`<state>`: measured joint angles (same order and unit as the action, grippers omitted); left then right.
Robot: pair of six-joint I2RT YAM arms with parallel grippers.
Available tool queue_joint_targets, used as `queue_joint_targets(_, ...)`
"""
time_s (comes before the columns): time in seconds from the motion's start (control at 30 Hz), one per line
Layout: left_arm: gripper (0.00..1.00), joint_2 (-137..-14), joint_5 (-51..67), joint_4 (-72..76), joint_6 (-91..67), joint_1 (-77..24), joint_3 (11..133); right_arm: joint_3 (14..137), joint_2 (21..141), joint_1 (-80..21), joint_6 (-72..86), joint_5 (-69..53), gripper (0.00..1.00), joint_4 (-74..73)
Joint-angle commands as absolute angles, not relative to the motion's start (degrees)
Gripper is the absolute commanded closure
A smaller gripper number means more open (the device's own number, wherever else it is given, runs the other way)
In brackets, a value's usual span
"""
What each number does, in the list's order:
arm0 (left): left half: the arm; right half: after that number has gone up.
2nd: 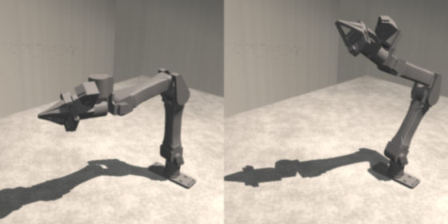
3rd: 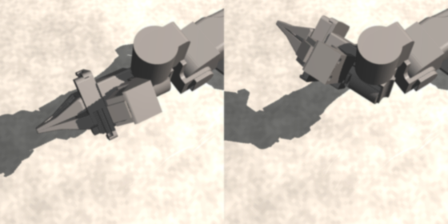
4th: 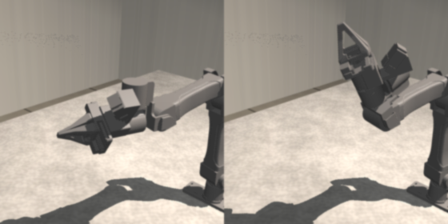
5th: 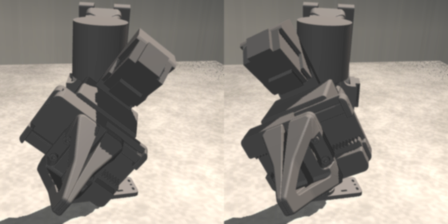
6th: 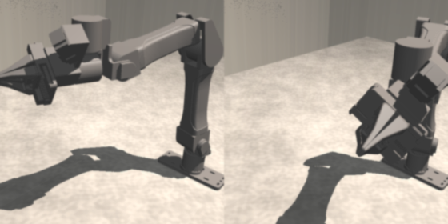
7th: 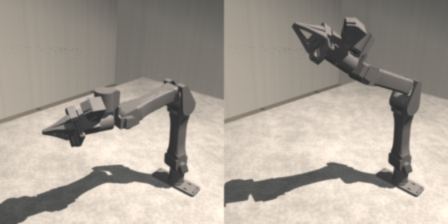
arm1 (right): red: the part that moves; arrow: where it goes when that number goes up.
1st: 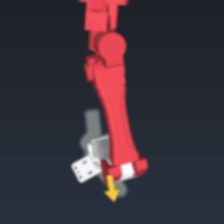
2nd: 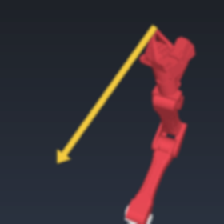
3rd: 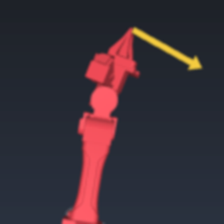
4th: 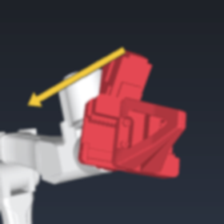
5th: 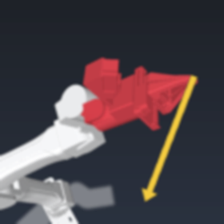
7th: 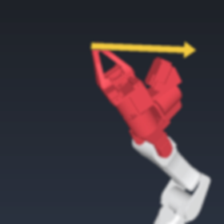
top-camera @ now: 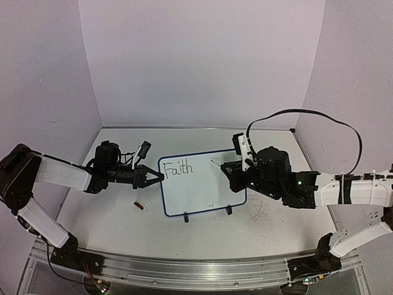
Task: Write a sentence on the whiteboard
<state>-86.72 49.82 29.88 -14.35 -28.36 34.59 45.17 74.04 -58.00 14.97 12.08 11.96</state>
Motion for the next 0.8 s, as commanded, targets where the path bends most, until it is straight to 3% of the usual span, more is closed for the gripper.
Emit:
queue_joint_targets(0.0,1.00,-86.68,48.78,28.63,-13.19,-28.82,36.26,49.80,76.45,-59.42,12.45,10.33,1.00,11.36)
queue_joint_targets(0.77,1.00,-86.40,48.53,27.09,-12.74,-28.79,37.09,53.15,81.00,-60.42,12.71,8.93,1.00,10.82)
